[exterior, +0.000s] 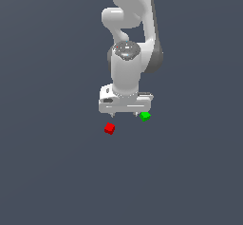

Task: Stack the red cube on top of the green cube.

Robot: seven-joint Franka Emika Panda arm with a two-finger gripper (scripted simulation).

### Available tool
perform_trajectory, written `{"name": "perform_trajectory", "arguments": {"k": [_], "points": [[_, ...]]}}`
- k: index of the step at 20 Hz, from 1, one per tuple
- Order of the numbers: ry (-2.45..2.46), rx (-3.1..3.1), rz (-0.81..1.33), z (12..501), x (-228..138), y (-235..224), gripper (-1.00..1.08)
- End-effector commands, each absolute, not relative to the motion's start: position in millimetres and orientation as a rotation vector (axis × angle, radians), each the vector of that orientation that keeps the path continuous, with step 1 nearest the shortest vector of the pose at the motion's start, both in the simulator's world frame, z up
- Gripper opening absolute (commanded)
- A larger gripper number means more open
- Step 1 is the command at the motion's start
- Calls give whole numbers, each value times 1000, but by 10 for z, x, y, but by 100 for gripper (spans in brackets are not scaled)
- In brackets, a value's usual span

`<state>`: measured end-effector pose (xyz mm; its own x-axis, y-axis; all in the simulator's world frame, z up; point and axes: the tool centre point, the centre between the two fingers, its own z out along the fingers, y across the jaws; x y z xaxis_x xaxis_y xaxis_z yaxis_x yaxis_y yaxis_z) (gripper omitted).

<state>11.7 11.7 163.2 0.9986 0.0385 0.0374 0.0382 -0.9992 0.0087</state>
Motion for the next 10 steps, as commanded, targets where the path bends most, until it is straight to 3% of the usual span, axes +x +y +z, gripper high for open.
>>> {"name": "perform_trajectory", "arguments": {"k": [1, 10], "points": [[60, 3132, 59, 1632, 117, 117, 100], [-70, 3133, 49, 1465, 136, -17, 100]]}}
